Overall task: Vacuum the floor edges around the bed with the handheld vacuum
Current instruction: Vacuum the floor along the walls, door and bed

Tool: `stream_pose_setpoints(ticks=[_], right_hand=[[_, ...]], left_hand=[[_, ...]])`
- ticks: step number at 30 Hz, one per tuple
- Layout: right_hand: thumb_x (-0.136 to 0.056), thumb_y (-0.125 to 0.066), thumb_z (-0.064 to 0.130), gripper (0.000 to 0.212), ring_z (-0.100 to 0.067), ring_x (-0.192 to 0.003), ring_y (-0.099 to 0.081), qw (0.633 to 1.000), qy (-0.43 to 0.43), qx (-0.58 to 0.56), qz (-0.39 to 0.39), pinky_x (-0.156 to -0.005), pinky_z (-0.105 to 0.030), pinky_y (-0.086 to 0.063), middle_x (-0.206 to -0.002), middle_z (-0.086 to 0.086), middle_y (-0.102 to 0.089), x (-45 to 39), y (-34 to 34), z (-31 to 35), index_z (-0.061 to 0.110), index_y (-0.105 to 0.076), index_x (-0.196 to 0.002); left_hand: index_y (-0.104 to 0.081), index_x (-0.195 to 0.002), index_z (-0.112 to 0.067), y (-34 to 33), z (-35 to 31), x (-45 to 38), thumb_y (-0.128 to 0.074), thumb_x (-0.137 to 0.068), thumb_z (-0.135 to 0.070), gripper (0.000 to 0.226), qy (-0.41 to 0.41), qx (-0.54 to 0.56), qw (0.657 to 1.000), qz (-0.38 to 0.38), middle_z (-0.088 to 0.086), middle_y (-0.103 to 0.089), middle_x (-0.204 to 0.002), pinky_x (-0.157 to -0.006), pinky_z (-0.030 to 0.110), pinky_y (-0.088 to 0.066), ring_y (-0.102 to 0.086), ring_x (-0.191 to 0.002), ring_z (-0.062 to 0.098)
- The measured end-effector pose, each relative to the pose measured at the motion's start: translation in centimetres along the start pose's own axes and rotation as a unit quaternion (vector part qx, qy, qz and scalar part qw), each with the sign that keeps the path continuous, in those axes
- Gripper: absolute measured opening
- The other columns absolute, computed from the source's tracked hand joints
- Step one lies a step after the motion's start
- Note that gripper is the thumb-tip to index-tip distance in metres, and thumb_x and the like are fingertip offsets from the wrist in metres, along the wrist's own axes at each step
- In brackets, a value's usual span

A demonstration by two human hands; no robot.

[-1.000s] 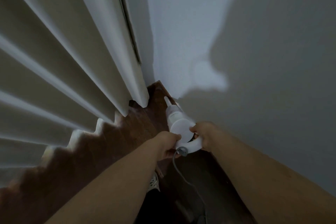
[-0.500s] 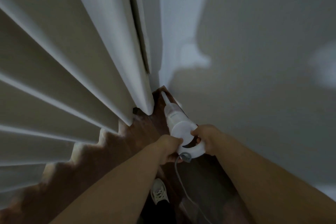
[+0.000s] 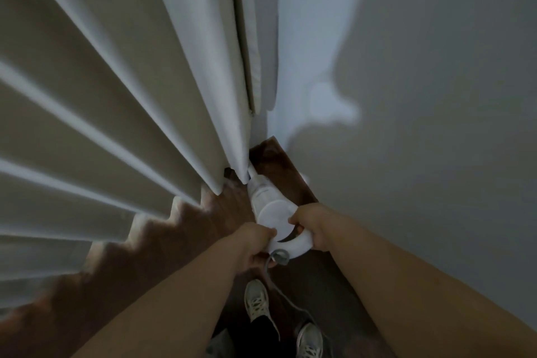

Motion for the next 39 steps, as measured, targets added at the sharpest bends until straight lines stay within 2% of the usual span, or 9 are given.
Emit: stream_pose_setpoints(ticks=[6, 9, 13, 18, 23, 28, 31, 36, 39], right_hand=[[-0.092, -0.055, 0.006, 0.037, -0.035, -0.116, -0.052, 0.999, 0.024, 0.028, 0.012, -0.102, -0.051, -0.044, -0.121, -0.017, -0.056, 0.4, -1.3, 0.4, -0.001, -0.048, -0.127], [-0.092, -0.055, 0.007, 0.032, -0.034, -0.114, -0.053, 0.999, 0.04, 0.022, -0.008, -0.102, -0.05, -0.044, -0.108, -0.014, -0.053, 0.8, -0.3, 0.6, 0.002, -0.049, -0.123], [-0.091, -0.056, 0.009, 0.033, -0.033, -0.112, -0.053, 0.998, 0.047, 0.01, -0.029, -0.101, -0.049, -0.045, -0.1, -0.012, -0.053, 2.3, 1.7, 0.3, 0.003, -0.049, -0.123], [-0.088, -0.059, 0.007, 0.038, -0.033, -0.102, -0.057, 0.996, 0.062, -0.024, -0.063, -0.093, -0.05, -0.05, -0.109, -0.015, -0.057, 3.7, 4.7, 1.1, 0.003, -0.049, -0.125], [-0.088, -0.059, 0.007, 0.031, -0.035, -0.101, -0.058, 0.993, 0.079, -0.049, -0.077, -0.093, -0.052, -0.05, -0.106, -0.016, -0.059, 3.5, 5.0, 2.6, 0.002, -0.053, -0.118], [-0.09, -0.056, 0.006, 0.029, -0.035, -0.102, -0.057, 0.992, 0.082, -0.054, -0.079, -0.094, -0.052, -0.049, -0.106, -0.016, -0.058, 2.5, 4.2, 3.5, 0.001, -0.052, -0.118], [-0.089, -0.057, 0.007, 0.034, -0.034, -0.101, -0.057, 0.994, 0.071, -0.036, -0.077, -0.093, -0.051, -0.05, -0.108, -0.016, -0.058, 2.2, 3.4, 3.4, 0.004, -0.051, -0.121], [-0.088, -0.058, 0.007, 0.043, -0.034, -0.108, -0.055, 0.995, 0.07, -0.005, -0.072, -0.095, -0.05, -0.049, -0.117, -0.017, -0.054, 2.8, 2.0, 4.2, 0.004, -0.047, -0.129], [-0.09, -0.056, 0.007, 0.039, -0.033, -0.111, -0.053, 0.995, 0.073, 0.009, -0.061, -0.097, -0.048, -0.048, -0.116, -0.016, -0.053, 3.3, 1.0, 4.5, 0.003, -0.047, -0.128]], left_hand=[[-0.041, -0.13, 0.002, 1.0, 0.5, 1.0, -0.051, -0.097, -0.016, 0.038, -0.018, 0.022, 0.999, -0.017, 0.019, -0.062, -0.104, -0.061, 0.037, -0.057, -0.065, -0.087, 0.029], [-0.041, -0.134, 0.003, 0.3, 0.3, 1.3, -0.053, -0.096, -0.016, 0.044, -0.029, 0.037, 0.999, -0.019, 0.02, -0.063, -0.106, -0.071, 0.041, -0.058, -0.065, -0.092, 0.032], [-0.042, -0.134, 0.002, -1.6, -0.3, 2.4, -0.054, -0.096, -0.019, 0.045, -0.04, 0.024, 0.999, -0.001, 0.02, -0.063, -0.112, -0.074, 0.039, -0.058, -0.065, -0.099, 0.033], [-0.043, -0.129, 0.001, -4.7, -2.0, 4.2, -0.051, -0.098, -0.018, 0.037, -0.062, 0.022, 0.998, 0.018, 0.016, -0.06, -0.099, -0.079, 0.04, -0.054, -0.061, -0.101, 0.033], [-0.044, -0.132, 0.001, -4.5, -4.0, 4.1, -0.051, -0.098, -0.02, 0.04, -0.074, -0.005, 0.997, 0.011, 0.017, -0.061, -0.11, -0.063, 0.033, -0.054, -0.062, -0.094, 0.029], [-0.045, -0.131, 0.001, -3.4, -5.0, 3.2, -0.051, -0.098, -0.019, 0.039, -0.072, -0.013, 0.997, 0.008, 0.014, -0.062, -0.101, -0.065, 0.034, -0.054, -0.063, -0.083, 0.026], [-0.044, -0.129, 0.001, -2.7, -4.9, 3.2, -0.049, -0.099, -0.018, 0.036, -0.075, -0.032, 0.997, 0.007, 0.012, -0.059, -0.095, -0.057, 0.029, -0.052, -0.06, -0.079, 0.024], [-0.042, -0.131, 0.0, -1.3, -5.0, 3.8, -0.049, -0.099, -0.017, 0.037, -0.084, -0.025, 0.996, 0.004, 0.013, -0.059, -0.097, -0.064, 0.032, -0.053, -0.061, -0.083, 0.025], [-0.043, -0.131, -0.001, -0.2, -4.9, 4.3, -0.049, -0.098, -0.016, 0.036, -0.087, -0.018, 0.996, 0.001, 0.012, -0.06, -0.096, -0.064, 0.031, -0.053, -0.061, -0.081, 0.024]])
Point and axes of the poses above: each hand's wrist, its own x-axis away from the middle knuckle, its own y-axis out of the back of the hand, z = x × y, the point moved 9 cm from there along -x, towards the middle knuckle
